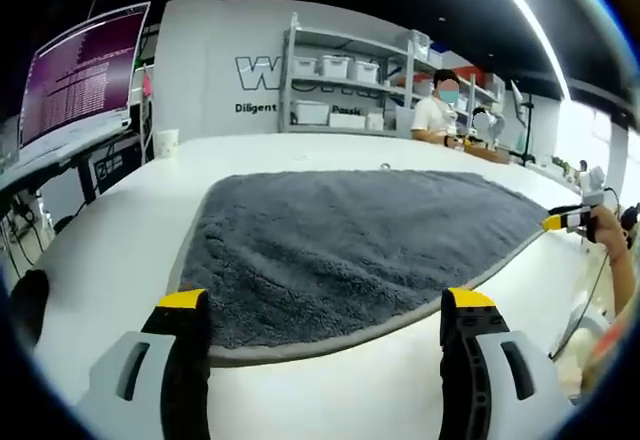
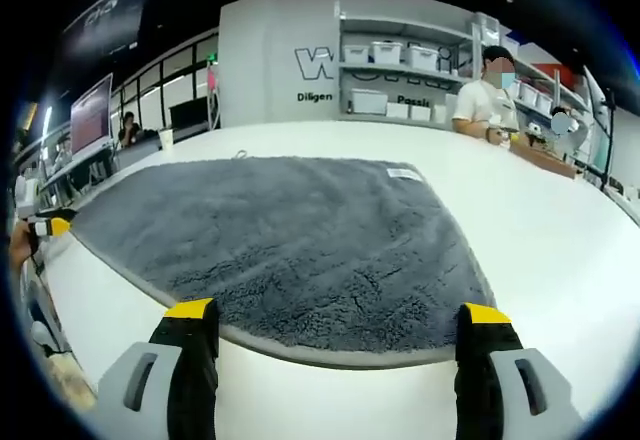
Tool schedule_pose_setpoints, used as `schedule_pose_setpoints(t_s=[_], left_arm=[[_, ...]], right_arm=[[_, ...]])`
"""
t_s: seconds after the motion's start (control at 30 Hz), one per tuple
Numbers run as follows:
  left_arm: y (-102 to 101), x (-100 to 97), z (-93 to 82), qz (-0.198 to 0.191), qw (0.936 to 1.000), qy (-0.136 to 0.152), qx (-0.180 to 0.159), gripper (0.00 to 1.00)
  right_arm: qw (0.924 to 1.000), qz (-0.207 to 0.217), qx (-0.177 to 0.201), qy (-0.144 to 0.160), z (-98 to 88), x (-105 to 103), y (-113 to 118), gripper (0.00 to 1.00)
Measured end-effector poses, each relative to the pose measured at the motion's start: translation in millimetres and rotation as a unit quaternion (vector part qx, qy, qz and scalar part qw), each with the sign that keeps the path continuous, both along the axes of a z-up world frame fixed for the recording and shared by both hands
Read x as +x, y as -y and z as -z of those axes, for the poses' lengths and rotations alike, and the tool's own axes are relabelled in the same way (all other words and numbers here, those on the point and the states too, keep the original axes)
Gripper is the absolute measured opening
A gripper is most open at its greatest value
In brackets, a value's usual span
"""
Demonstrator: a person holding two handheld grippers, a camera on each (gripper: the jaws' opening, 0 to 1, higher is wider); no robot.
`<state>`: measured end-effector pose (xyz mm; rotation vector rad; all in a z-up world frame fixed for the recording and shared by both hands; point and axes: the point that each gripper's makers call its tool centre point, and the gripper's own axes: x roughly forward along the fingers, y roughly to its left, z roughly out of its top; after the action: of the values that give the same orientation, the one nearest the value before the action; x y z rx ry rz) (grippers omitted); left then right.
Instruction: Open the folded towel by lifting each exposed corner and separating the folded layers until the towel lies flat within the target outline without major curled edges
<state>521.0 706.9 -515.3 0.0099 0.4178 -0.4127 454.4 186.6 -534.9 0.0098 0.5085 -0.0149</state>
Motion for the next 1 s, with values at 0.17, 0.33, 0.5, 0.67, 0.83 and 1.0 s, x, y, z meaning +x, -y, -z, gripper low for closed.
schedule_pose_setpoints(t_s=[0.17,0.33,0.5,0.67,0.83,1.0], left_arm=[[-4,0.9,8.9,-0.006,0.9999,-0.002,0.013,0.9],[-6,2.7,7.3,-0.007,1.0,-0.001,0.006,0.9],[-7,3.6,-5.2,-0.01,0.9998,0.013,-0.014,0.94],[-14,0.5,-22.9,-0.012,0.9992,0.031,-0.02,0.96],[-20,-7.0,-25.9,-0.003,0.9996,0.025,-0.01,0.99],[-29,-20.8,-25.6,-0.001,0.9997,0.015,-0.02,0.99]], right_arm=[[1.0,0.001,-0.002,0.0,1.0,0,-1,0.99],[1.0,-0.002,-0.002,-0.004,0.3,-2,-1,0.99],[0.9999,-0.011,0.007,-0.003,-5.0,-6,-5,0.99],[0.9997,-0.022,0.009,0.007,-16.8,-13,-10,0.99],[0.9989,-0.044,0.011,0.009,-30.0,-26,-17,0.99],[0.9989,-0.047,-0.007,-0.002,-41.6,-42,-17,0.99]])
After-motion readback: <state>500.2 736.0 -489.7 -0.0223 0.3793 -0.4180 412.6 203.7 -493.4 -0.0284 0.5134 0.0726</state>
